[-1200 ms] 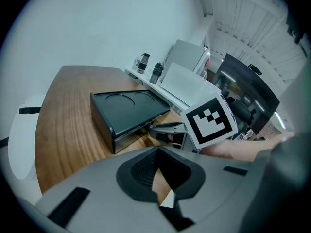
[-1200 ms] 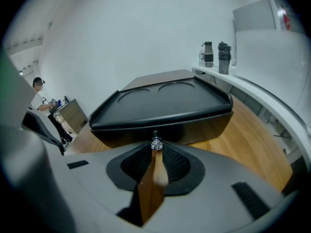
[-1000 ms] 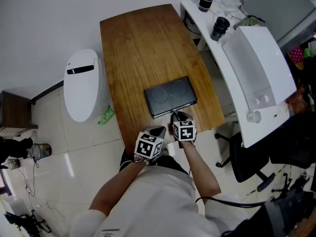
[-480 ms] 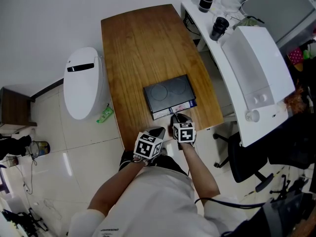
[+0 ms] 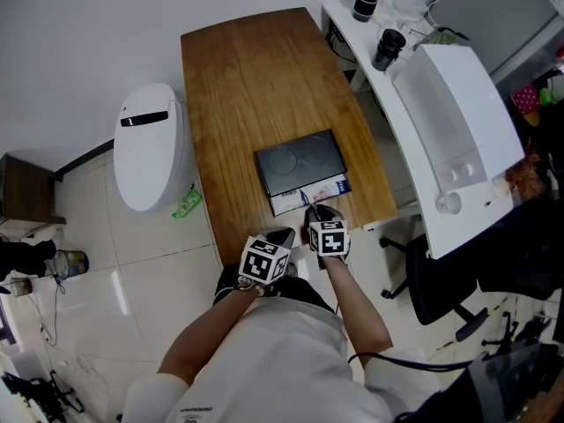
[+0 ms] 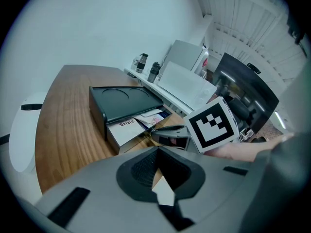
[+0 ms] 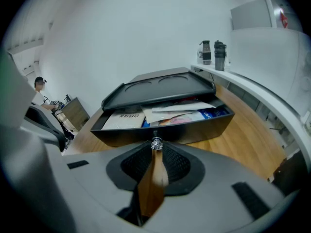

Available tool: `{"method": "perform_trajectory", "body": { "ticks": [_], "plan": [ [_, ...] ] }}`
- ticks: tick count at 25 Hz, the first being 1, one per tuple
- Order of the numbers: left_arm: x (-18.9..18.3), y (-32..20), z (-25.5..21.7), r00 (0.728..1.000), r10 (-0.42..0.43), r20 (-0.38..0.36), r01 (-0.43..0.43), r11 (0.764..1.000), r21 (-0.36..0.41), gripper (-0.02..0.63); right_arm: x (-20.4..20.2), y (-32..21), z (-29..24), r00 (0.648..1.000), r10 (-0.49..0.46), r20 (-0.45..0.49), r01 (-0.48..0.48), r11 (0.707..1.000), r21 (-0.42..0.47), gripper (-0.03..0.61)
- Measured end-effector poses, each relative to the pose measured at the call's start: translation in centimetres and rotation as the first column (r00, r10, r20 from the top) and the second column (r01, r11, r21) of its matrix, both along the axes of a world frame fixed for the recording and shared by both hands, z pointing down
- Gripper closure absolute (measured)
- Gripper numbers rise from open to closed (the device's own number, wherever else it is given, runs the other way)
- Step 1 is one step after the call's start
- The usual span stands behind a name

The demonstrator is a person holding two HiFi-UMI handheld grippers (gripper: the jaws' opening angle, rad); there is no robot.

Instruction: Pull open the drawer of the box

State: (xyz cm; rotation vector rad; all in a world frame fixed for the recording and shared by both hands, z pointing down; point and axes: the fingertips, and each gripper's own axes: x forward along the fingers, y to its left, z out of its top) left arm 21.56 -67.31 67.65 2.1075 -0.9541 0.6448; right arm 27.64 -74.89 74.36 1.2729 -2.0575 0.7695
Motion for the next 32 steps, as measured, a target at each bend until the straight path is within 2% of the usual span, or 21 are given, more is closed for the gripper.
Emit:
{"method": "perform_trajectory", "body": {
  "ticks": [32],
  "plan": [
    [2.0, 4.7, 0.4, 1.000, -0.007, -0.007, 0.007, 1.000, -0.006, 0.614, 2.1, 5.3, 0.7, 1.000, -0.004, -0.003, 0.004, 1.000, -0.016, 0.520]
  ]
}}
